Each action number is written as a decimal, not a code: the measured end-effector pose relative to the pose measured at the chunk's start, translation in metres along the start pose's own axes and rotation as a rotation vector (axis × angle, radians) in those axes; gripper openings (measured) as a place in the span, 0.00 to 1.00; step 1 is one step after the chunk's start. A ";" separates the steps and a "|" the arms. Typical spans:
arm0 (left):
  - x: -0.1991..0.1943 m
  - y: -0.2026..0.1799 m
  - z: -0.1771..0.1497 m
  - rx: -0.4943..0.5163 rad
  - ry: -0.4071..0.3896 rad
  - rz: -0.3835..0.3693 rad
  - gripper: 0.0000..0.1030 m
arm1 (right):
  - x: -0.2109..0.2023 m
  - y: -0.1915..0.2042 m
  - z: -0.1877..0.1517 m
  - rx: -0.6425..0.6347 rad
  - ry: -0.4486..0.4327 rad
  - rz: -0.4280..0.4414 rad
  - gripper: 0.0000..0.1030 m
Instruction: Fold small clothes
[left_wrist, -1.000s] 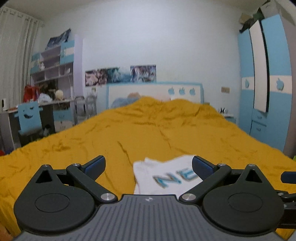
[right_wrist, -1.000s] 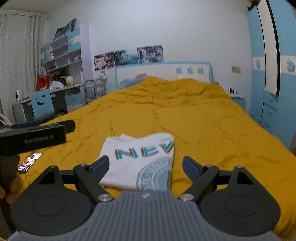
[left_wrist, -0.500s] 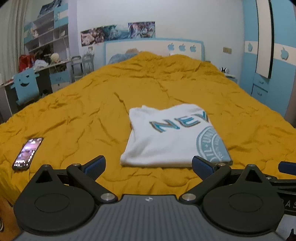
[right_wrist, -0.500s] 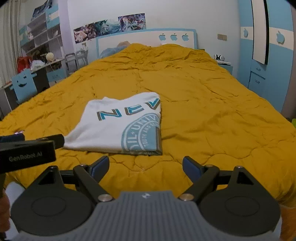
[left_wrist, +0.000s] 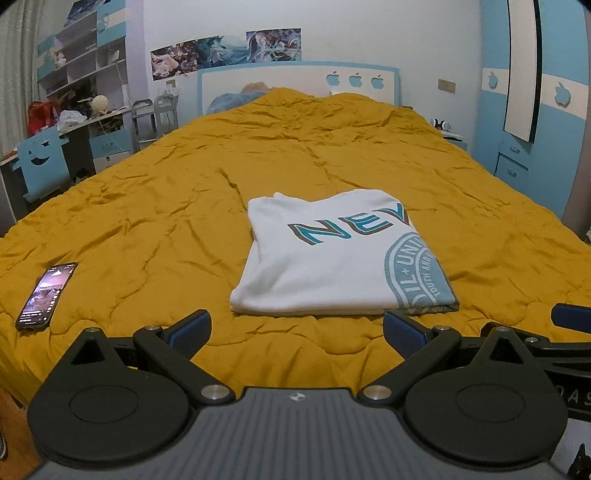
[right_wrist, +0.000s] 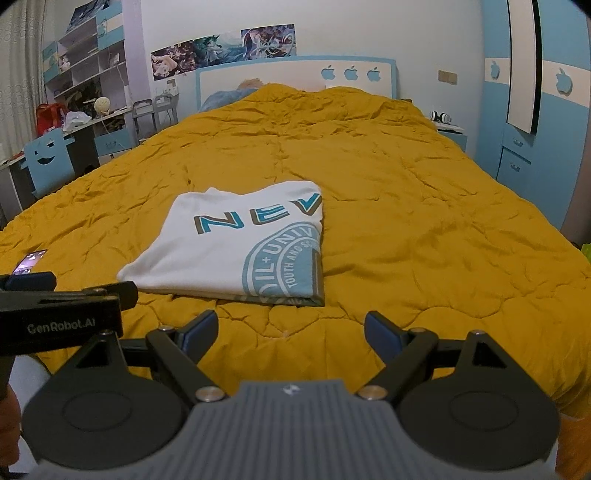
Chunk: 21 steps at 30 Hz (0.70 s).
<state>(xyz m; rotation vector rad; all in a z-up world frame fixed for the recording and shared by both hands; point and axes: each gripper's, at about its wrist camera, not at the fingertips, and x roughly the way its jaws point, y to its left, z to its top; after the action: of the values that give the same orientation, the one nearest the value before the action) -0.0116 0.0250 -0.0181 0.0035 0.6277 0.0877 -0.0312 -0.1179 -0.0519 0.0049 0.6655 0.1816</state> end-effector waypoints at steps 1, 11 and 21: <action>0.000 0.000 0.000 0.000 0.000 0.000 1.00 | 0.000 0.000 0.000 0.000 0.000 -0.001 0.80; 0.000 0.000 0.000 0.000 0.001 0.001 1.00 | -0.003 0.001 0.001 -0.005 -0.022 -0.009 0.80; 0.001 0.000 0.000 0.001 0.001 0.001 1.00 | -0.004 0.002 0.000 -0.004 -0.024 -0.011 0.80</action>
<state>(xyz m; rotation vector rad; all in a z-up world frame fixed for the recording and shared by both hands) -0.0110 0.0254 -0.0183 0.0042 0.6292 0.0881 -0.0348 -0.1166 -0.0496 -0.0006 0.6410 0.1724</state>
